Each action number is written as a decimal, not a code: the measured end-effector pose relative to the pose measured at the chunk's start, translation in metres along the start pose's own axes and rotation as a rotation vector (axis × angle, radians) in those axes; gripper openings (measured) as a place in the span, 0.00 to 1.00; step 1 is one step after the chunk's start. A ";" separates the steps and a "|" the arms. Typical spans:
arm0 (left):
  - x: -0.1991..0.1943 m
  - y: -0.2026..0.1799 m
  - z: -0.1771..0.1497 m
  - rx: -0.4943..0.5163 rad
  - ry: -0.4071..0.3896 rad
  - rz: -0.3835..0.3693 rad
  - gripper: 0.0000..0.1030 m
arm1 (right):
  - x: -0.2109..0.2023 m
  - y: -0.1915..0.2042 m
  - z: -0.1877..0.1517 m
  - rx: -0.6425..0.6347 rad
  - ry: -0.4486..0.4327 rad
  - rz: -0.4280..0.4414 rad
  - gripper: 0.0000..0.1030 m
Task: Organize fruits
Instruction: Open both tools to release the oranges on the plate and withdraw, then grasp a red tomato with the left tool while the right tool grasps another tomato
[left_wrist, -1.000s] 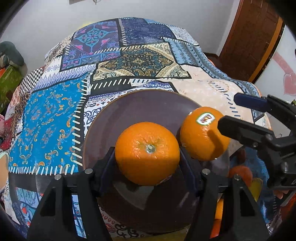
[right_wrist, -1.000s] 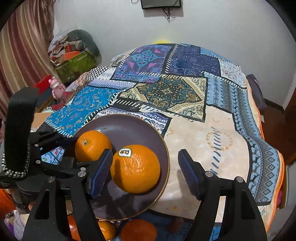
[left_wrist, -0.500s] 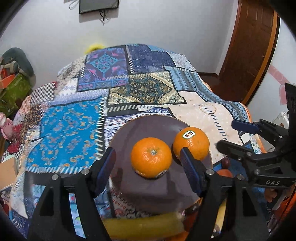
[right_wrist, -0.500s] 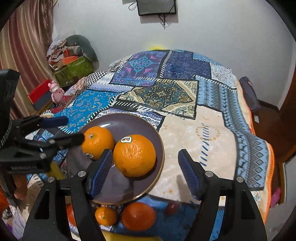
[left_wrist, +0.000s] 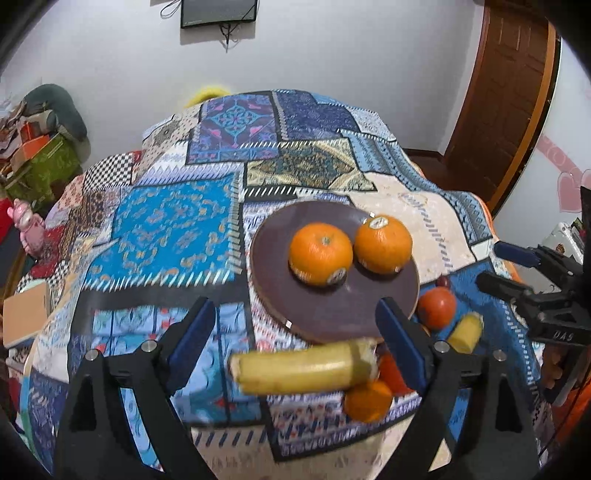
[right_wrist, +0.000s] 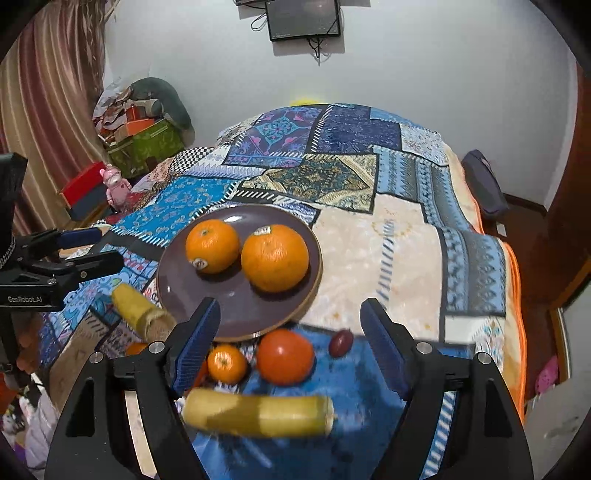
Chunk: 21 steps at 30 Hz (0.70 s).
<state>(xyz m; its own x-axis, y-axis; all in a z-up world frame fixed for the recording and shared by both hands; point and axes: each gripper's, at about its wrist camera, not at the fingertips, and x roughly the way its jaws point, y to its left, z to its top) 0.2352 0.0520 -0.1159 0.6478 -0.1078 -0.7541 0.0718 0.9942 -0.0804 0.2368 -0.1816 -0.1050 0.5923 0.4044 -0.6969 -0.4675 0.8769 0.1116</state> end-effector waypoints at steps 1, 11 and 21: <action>-0.001 0.001 -0.005 -0.002 0.005 0.006 0.87 | -0.002 -0.001 -0.004 0.003 -0.001 -0.006 0.76; 0.001 -0.001 -0.044 -0.024 0.047 0.023 0.87 | 0.007 -0.004 -0.037 0.030 0.045 -0.009 0.76; 0.008 -0.013 -0.044 -0.011 0.037 -0.020 0.85 | 0.040 -0.005 -0.044 0.036 0.121 0.029 0.58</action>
<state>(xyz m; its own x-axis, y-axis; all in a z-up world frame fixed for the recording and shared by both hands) 0.2054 0.0379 -0.1495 0.6177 -0.1282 -0.7759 0.0759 0.9917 -0.1034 0.2339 -0.1813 -0.1648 0.4940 0.3977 -0.7732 -0.4581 0.8749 0.1574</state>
